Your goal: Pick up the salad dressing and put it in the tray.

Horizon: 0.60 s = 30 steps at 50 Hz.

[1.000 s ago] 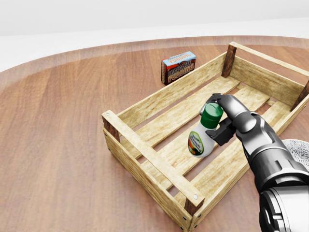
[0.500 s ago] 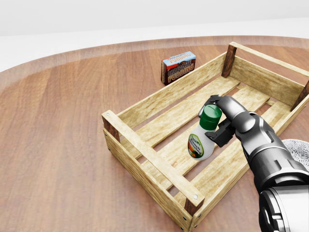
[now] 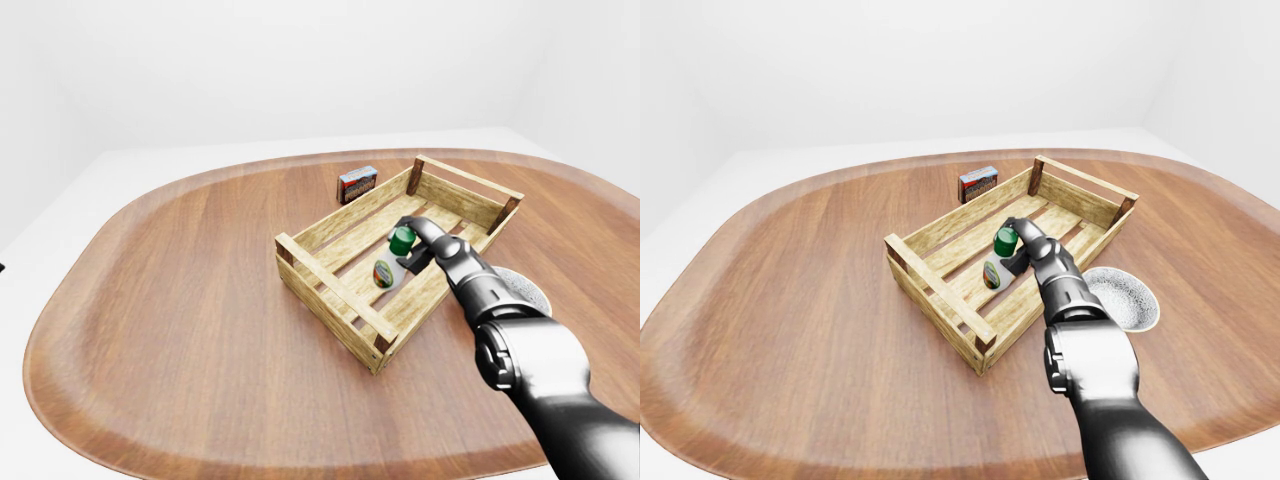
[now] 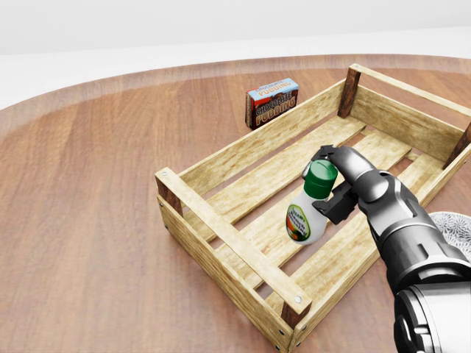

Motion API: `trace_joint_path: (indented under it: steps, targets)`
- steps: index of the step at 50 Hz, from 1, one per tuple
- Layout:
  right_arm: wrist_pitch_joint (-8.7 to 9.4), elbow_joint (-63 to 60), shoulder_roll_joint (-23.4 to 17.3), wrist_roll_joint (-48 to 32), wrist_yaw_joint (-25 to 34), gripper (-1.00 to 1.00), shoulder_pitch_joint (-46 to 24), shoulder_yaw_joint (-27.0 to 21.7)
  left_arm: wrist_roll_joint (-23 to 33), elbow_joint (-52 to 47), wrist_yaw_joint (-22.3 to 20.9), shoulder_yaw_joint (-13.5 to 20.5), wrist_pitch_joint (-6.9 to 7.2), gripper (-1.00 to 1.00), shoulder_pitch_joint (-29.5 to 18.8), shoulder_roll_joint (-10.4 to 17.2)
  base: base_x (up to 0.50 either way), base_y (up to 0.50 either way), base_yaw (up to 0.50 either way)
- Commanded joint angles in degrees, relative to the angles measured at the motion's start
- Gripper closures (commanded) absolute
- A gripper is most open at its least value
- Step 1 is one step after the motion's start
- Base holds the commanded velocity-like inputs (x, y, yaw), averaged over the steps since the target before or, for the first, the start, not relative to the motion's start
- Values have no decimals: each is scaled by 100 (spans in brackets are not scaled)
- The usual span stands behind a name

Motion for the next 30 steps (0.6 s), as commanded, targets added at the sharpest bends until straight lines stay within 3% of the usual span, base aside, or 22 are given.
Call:
trace_joint_path:
  steps: [1, 4, 8, 16, 19, 25, 30]
  targets:
    - [-44, -55, -20, -44, -48, 100, -65, -136, -27, 55, -28, 25, 0, -100, 11, -8, 0, 0, 0]
    - [-20, -60, -1, -53, -20, 100, -35, -107, -127, -15, 37, 55, 0, -100, -33, 65, 0, 0, 0]
    - [149, -83, -82, 13, 24, 100, -212, -140, -186, 214, 25, 48, 0, -100, -104, 154, 0, 0, 0]
    - [425, -125, -125, -72, 92, 100, -499, -24, -197, 309, -438, 223, 0, -100, 222, 102, 0, 0, 0]
    - [530, -165, -151, -68, 129, 100, -577, 20, -180, 39, -834, 421, 0, -100, 542, -27, 0, 0, 0]
    - [530, -195, -178, -48, 107, 100, -606, 66, 125, 173, -1948, 1133, 0, -100, 1138, -315, 0, 0, 0]
    - [530, -188, -147, 1, 100, 100, -684, 70, 514, 513, -2470, 1428, 0, -100, 1319, -499, 0, 0, 0]
